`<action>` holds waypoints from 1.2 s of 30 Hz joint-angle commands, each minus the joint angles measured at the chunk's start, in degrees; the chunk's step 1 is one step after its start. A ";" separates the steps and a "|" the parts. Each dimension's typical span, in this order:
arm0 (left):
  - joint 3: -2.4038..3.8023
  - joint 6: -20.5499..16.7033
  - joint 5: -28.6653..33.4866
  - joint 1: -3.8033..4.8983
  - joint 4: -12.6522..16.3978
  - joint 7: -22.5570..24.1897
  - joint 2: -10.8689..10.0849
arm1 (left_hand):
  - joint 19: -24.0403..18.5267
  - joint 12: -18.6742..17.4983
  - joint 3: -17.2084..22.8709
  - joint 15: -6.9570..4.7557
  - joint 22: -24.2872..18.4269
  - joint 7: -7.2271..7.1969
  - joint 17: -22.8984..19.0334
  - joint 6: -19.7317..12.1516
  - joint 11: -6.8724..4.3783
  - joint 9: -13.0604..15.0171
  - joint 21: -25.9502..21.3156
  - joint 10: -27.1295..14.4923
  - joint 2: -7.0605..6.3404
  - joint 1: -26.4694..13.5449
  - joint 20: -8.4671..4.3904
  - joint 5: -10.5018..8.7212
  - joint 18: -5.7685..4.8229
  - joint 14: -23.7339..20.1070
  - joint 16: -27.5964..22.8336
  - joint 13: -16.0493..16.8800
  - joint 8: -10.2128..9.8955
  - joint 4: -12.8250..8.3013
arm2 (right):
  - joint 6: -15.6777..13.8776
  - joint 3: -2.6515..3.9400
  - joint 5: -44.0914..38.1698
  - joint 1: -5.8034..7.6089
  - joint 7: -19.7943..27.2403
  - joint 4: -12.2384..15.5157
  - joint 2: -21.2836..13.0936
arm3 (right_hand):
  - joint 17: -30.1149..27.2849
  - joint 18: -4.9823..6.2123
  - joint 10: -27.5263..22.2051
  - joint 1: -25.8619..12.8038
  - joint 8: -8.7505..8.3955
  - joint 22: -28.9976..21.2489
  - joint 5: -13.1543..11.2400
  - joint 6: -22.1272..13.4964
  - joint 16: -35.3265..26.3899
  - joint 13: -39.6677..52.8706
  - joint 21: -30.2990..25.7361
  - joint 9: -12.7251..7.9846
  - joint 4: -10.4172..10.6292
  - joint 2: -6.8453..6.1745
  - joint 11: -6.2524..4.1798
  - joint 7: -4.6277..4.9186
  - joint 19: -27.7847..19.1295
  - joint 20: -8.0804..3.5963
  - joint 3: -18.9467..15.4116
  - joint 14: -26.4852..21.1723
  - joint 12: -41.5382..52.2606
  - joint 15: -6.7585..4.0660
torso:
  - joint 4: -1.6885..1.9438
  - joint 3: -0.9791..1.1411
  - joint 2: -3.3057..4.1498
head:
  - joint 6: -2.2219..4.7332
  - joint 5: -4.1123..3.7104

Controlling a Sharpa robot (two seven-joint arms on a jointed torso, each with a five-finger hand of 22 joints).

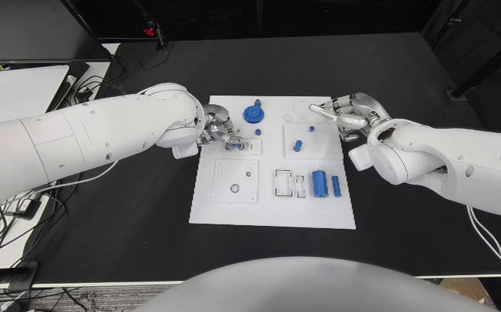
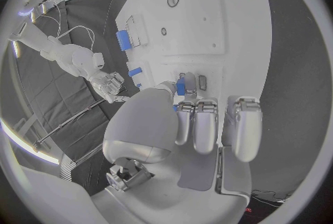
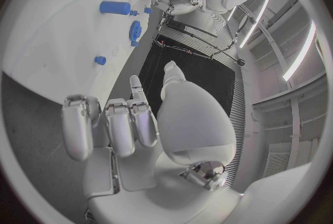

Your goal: Assemble the parts on the task board

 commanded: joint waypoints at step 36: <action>0.03 5.66 -0.95 -0.49 -1.21 -2.17 1.27 | 5.97 -0.31 7.87 -0.07 15.10 -1.90 15.09 2.31 -0.18 0.49 0.18 6.20 -0.21 0.98 0.39 0.37 -0.80 5.79 0.05 14.90 -0.58 -3.92 | 0.34 0.01 1.45 0.06 0.39 0.18 0.04 | 15.09 0.57 6.07 -0.68 0.58 12.42 0.81 -0.72 0.14 15.09 -0.49 0.11 0.05 1.04 -0.13 -0.03 0.46 -0.03 -0.60 5.95 0.14 -0.28 | -0.07 0.02 -0.06 | -0.04 -0.26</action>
